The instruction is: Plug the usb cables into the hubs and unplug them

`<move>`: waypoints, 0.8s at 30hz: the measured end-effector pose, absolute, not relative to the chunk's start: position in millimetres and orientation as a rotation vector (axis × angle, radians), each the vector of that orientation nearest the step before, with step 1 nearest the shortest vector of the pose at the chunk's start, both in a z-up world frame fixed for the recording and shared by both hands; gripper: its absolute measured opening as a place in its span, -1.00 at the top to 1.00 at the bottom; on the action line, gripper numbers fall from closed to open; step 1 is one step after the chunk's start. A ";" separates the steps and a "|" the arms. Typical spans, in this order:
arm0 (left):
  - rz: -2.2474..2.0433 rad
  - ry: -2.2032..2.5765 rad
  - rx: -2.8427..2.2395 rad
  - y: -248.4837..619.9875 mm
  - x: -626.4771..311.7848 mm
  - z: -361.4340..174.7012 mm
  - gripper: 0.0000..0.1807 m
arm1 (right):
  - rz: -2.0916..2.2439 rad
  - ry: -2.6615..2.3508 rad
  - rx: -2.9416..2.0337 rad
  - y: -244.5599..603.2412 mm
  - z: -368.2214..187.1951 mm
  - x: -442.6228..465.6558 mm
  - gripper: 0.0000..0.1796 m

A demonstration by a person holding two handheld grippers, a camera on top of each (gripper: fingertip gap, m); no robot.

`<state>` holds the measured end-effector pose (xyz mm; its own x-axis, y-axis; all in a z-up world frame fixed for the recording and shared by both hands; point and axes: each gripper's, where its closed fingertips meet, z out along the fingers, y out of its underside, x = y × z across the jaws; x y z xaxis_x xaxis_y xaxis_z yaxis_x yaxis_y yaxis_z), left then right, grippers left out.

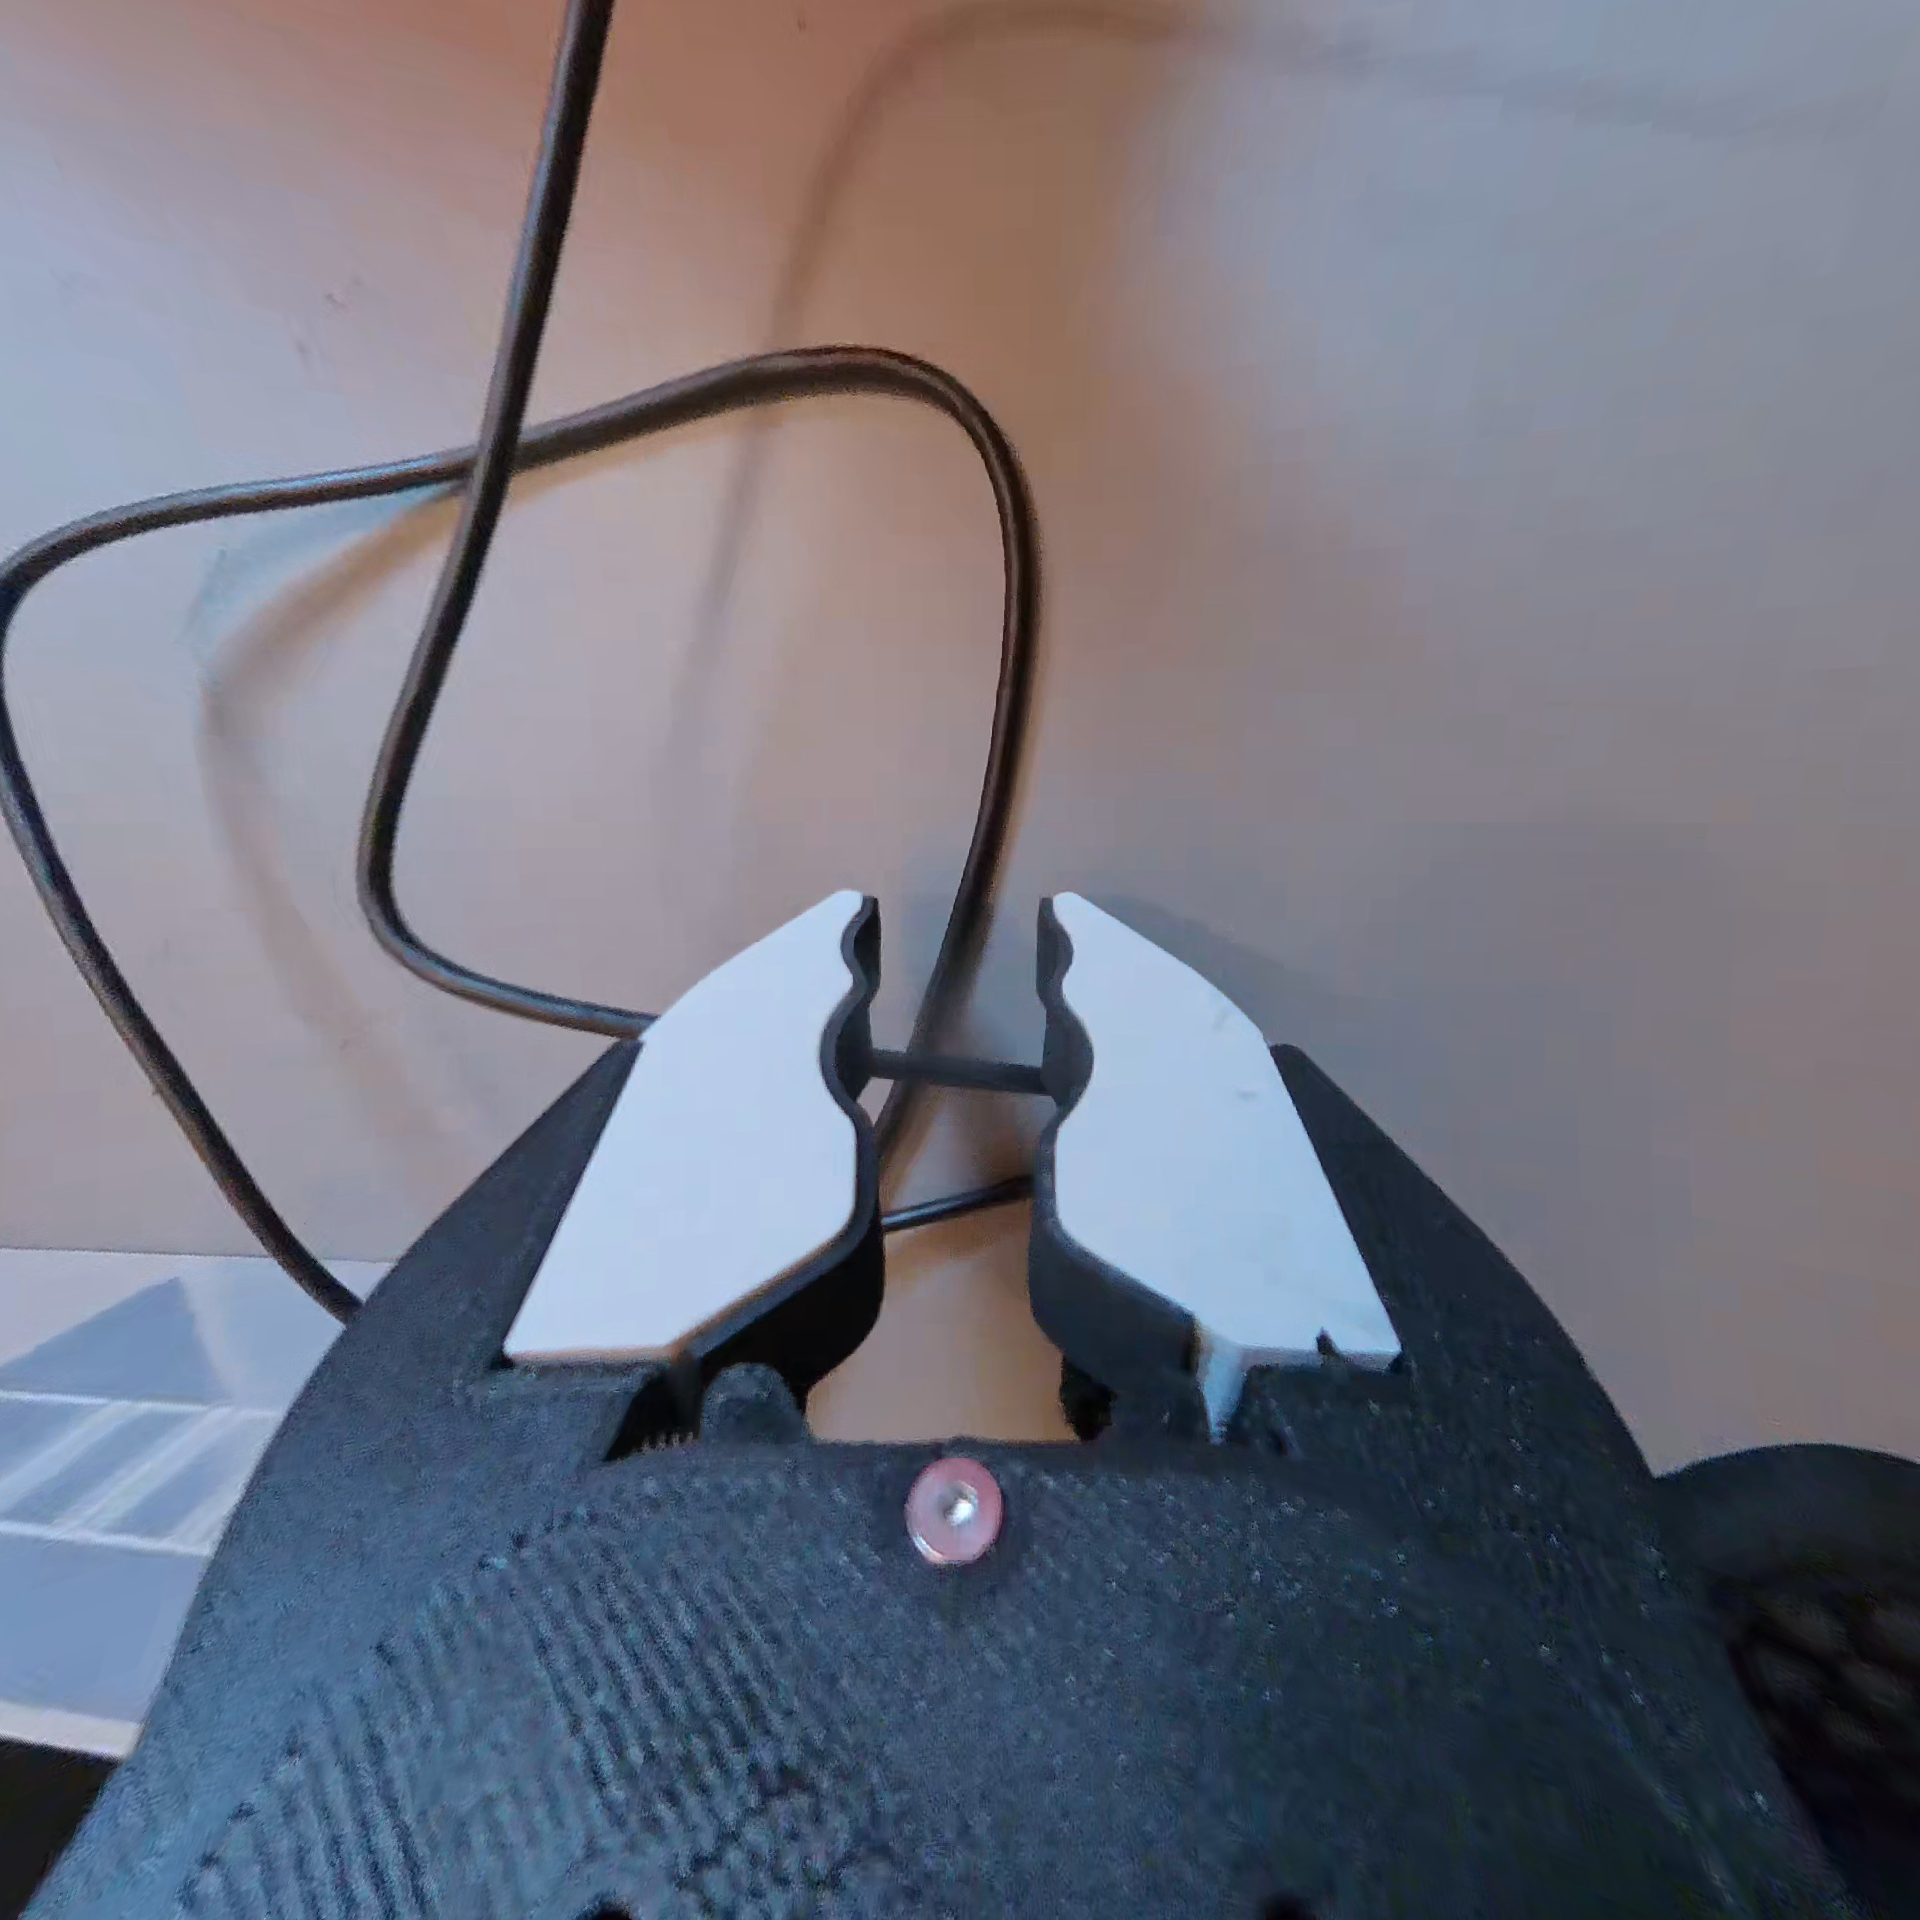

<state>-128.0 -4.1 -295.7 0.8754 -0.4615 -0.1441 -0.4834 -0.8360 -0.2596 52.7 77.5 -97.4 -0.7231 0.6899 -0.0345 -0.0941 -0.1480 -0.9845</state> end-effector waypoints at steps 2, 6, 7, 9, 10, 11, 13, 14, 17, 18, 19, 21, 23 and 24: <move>0.135 0.722 -2.786 -5.3 -130.5 -301.8 0.69 | 1.919 -1.595 -0.674 77.5 -96.8 53.1 0.28; 0.113 0.727 -2.797 -4.7 -127.8 -303.3 0.72 | 1.917 -1.600 -0.679 78.7 -98.6 52.1 0.28; 0.111 0.731 -2.799 -5.2 -127.0 -303.5 0.74 | 1.917 -1.600 -0.680 78.9 -99.1 51.5 0.28; 0.079 0.730 -2.809 -6.7 -124.3 -304.2 0.81 | 1.919 -1.600 -0.682 79.0 -99.2 50.4 0.28; 0.089 0.727 -2.804 -5.7 -125.6 -304.7 0.91 | 1.922 -1.598 -0.685 79.1 -99.0 50.1 0.28; 0.115 0.738 -2.785 -3.1 -127.5 -304.9 0.94 | 1.925 -1.596 -0.687 79.2 -99.3 49.9 0.28; 0.121 0.770 -2.767 -2.1 -127.1 -304.7 0.95 | 1.915 -1.603 -0.693 79.0 -101.2 48.2 0.28; 0.113 0.788 -2.756 -2.0 -126.0 -304.4 0.95 | 1.913 -1.608 -0.695 78.5 -102.0 47.5 0.28; -0.001 0.789 -2.617 5.2 -111.9 -283.3 0.95 | 1.926 -1.610 -0.689 77.6 -102.0 47.8 0.28; -0.045 0.764 -2.550 8.9 -106.7 -268.3 0.95 | 1.928 -1.612 -0.685 77.6 -101.4 48.7 0.27; -0.089 0.734 -2.480 12.1 -102.0 -251.4 0.95 | 1.928 -1.616 -0.679 77.1 -100.9 50.1 0.28; -0.170 0.690 -2.362 13.2 -93.5 -220.1 0.95 | 1.933 -1.620 -0.672 76.6 -99.3 52.1 0.28; -0.212 0.670 -2.265 11.2 -87.8 -195.3 0.95 | 1.943 -1.621 -0.667 76.0 -98.4 53.7 0.28; -0.230 0.657 -2.222 10.1 -85.7 -184.2 0.95 | 1.946 -1.620 -0.667 76.0 -97.9 54.3 0.28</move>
<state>-85.7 10.1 -184.2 0.8491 -0.5262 -0.0461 -0.3829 -0.5532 -0.7399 54.3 76.0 -97.9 -0.7451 0.6655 -0.0441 -0.0774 -0.1519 -0.9854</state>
